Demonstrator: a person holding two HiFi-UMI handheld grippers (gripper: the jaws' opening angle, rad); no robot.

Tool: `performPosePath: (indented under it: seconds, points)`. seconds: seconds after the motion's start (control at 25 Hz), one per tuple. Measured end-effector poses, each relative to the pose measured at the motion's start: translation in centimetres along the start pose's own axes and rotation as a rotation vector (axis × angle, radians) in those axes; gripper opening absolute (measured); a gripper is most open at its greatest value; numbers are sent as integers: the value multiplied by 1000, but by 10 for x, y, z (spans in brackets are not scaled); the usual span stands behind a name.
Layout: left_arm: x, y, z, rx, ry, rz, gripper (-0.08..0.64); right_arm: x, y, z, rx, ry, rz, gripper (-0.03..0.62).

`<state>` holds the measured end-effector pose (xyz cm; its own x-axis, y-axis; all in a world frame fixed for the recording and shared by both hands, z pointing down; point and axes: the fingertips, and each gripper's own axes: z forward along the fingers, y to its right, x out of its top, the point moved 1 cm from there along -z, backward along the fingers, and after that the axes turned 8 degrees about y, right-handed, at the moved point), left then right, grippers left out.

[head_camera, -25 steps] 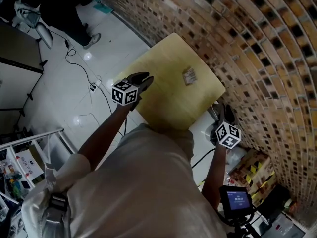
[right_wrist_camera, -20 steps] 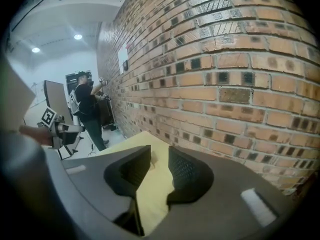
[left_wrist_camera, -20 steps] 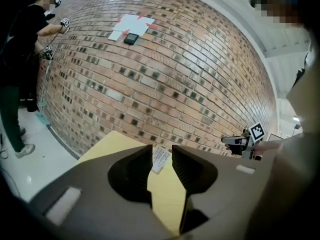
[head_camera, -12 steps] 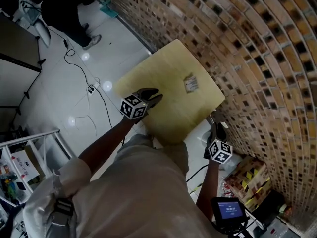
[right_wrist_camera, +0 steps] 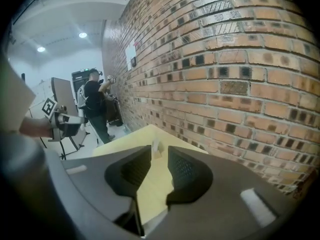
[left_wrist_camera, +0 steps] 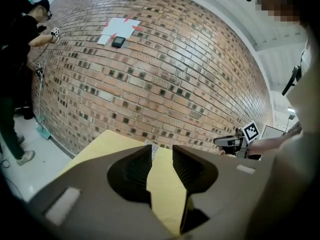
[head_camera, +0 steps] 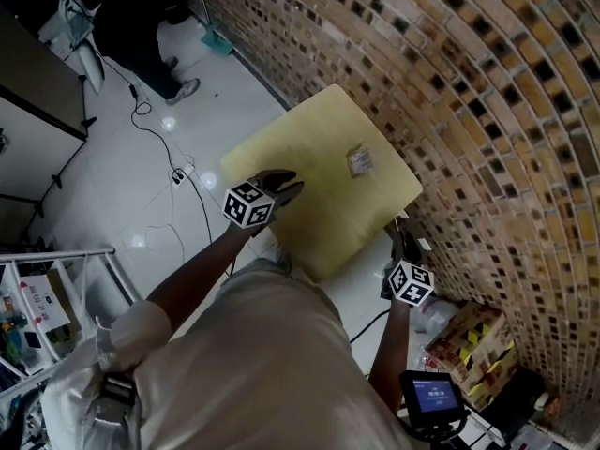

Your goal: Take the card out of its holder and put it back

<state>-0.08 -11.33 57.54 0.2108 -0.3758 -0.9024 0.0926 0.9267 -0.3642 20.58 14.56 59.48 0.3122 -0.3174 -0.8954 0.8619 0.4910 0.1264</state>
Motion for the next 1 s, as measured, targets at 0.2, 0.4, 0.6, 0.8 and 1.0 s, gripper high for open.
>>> performPosePath:
  seconds: [0.2, 0.4, 0.6, 0.8, 1.0]
  points:
    - [-1, 43, -20, -1, 13, 15, 149, 8, 6, -38, -19, 66, 23, 107]
    - [-21, 94, -45, -22, -14, 49, 150, 10, -11, -93, 52, 139, 79, 106]
    - [-42, 148, -69, -33, -17, 65, 152, -12, -35, -150, 156, 138, 56, 106]
    - [-61, 184, -105, -11, 4, 66, 152, -26, -36, -190, 159, 168, 83, 106]
    - [-89, 205, -144, 43, 0, 52, 152, -30, -46, -221, 195, 190, 69, 106]
